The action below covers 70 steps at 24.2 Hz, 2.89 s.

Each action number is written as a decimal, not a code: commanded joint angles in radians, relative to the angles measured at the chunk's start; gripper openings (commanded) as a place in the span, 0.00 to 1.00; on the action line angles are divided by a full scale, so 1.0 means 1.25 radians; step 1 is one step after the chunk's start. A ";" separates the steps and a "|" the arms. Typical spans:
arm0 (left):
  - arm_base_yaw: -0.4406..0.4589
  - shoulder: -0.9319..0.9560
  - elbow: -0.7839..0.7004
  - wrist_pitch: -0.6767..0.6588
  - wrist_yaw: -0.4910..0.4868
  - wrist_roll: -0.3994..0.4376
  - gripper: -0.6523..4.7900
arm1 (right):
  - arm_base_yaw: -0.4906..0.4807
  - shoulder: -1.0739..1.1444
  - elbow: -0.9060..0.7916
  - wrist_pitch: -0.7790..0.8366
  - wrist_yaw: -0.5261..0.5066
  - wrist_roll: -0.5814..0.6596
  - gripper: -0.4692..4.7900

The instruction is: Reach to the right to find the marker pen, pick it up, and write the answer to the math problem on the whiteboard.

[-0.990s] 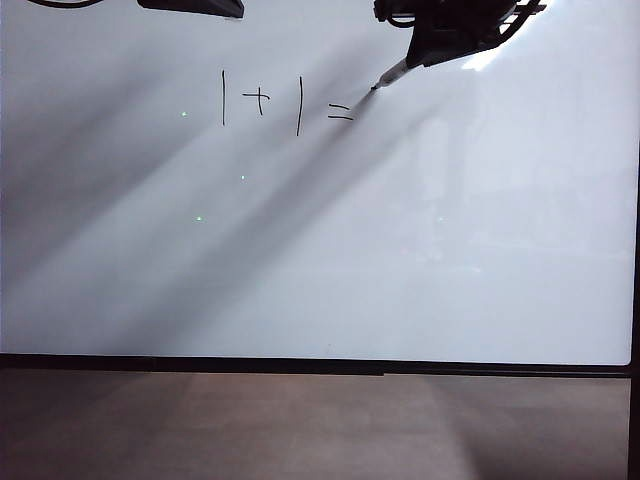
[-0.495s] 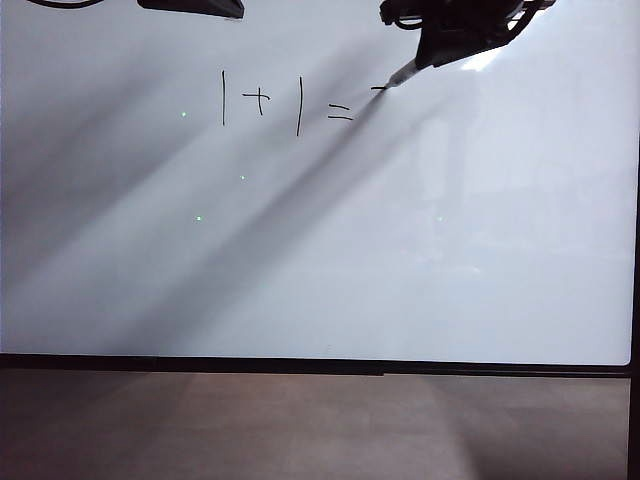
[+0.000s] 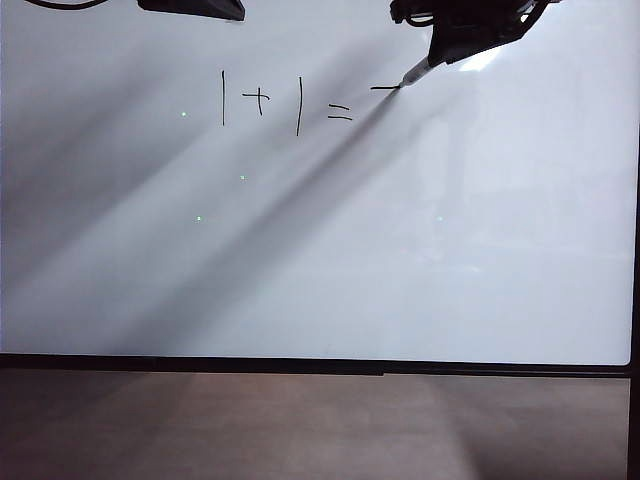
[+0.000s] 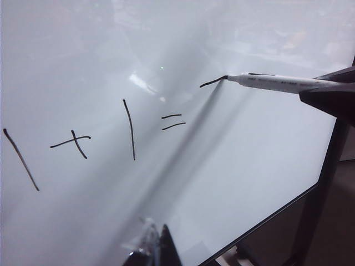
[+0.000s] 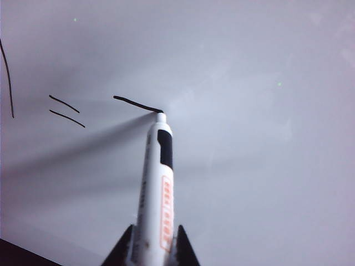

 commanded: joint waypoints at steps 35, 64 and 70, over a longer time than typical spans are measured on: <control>-0.001 -0.003 0.001 -0.037 0.003 0.002 0.11 | -0.008 0.035 0.003 -0.038 -0.016 0.026 0.08; -0.001 -0.003 0.001 -0.050 0.003 0.002 0.11 | 0.043 0.002 0.003 -0.058 -0.090 0.044 0.08; -0.001 -0.003 0.001 -0.050 0.002 0.002 0.11 | 0.072 0.025 0.003 -0.033 -0.056 0.044 0.08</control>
